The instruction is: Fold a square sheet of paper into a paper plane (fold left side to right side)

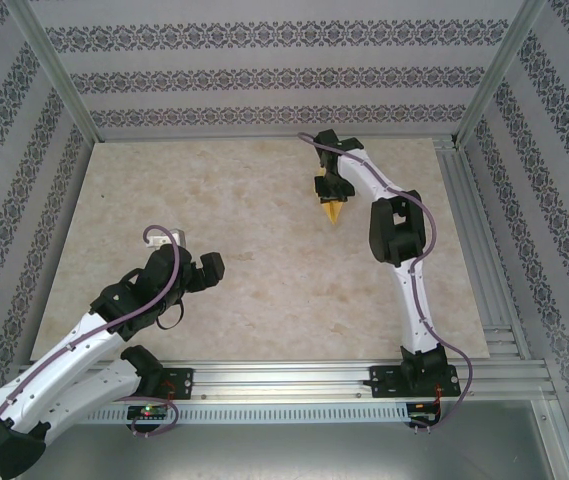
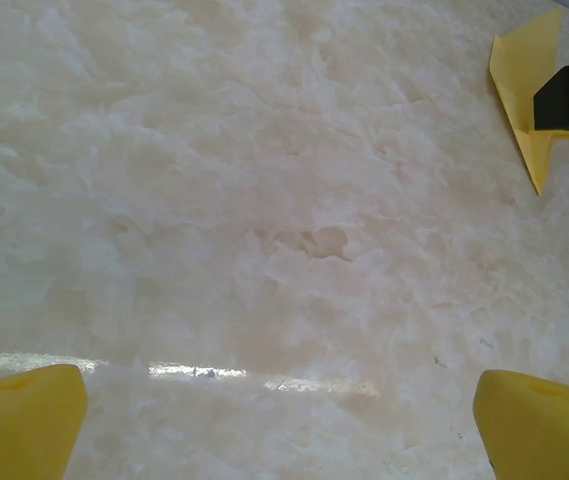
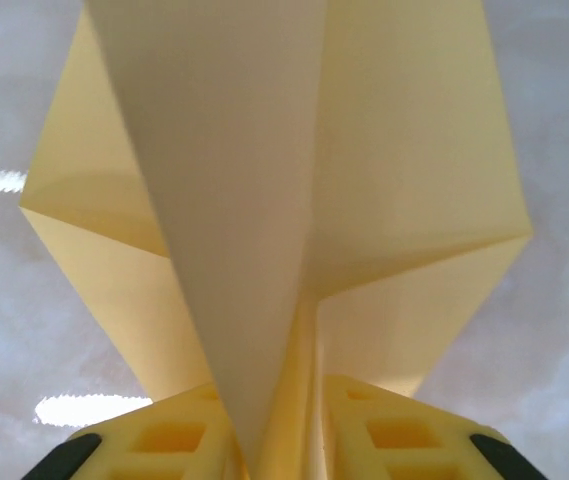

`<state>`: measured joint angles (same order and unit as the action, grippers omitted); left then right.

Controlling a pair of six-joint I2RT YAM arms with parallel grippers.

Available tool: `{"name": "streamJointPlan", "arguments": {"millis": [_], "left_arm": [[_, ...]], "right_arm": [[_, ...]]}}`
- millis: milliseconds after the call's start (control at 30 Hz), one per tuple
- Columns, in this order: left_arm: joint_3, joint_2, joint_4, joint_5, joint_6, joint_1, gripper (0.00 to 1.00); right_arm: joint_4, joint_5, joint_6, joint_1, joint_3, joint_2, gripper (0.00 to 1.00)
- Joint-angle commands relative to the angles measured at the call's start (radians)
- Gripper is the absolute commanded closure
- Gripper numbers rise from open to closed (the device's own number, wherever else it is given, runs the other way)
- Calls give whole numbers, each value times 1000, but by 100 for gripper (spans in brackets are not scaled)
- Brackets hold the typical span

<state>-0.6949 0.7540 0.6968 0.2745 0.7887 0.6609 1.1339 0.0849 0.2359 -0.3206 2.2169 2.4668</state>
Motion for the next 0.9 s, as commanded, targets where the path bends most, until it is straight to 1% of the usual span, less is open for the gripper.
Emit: {"name": "streamJointPlan", "arguments": {"millis": [0, 167, 300, 367, 467, 600, 700, 800, 867], "left_arm": [[-18, -2, -16, -9, -16, -12, 0], [-25, 8, -23, -9, -19, -12, 0], [-43, 25, -30, 15, -31, -12, 0], [-67, 44, -24, 45, -45, -14, 0], [-117, 91, 1, 111, -64, -22, 0], [-171, 150, 8, 182, -95, -40, 0], [-182, 167, -5, 244, -98, -59, 0], [-163, 162, -34, 322, -108, -84, 0], [-126, 152, -94, 382, -151, -98, 0]], "right_arm": [[23, 24, -5, -17, -3, -121, 71], [16, 39, 8, -30, -75, -232, 69], [-14, 54, 14, -42, -191, -383, 66], [-46, 66, 19, -44, -282, -483, 65], [-138, 67, 25, -44, -480, -674, 61], [-242, 74, 28, -24, -741, -931, 52], [-316, 91, 23, -2, -936, -1108, 49], [-426, 116, 22, 36, -1134, -1274, 40], [-510, 149, 30, 76, -1264, -1372, 25]]}}
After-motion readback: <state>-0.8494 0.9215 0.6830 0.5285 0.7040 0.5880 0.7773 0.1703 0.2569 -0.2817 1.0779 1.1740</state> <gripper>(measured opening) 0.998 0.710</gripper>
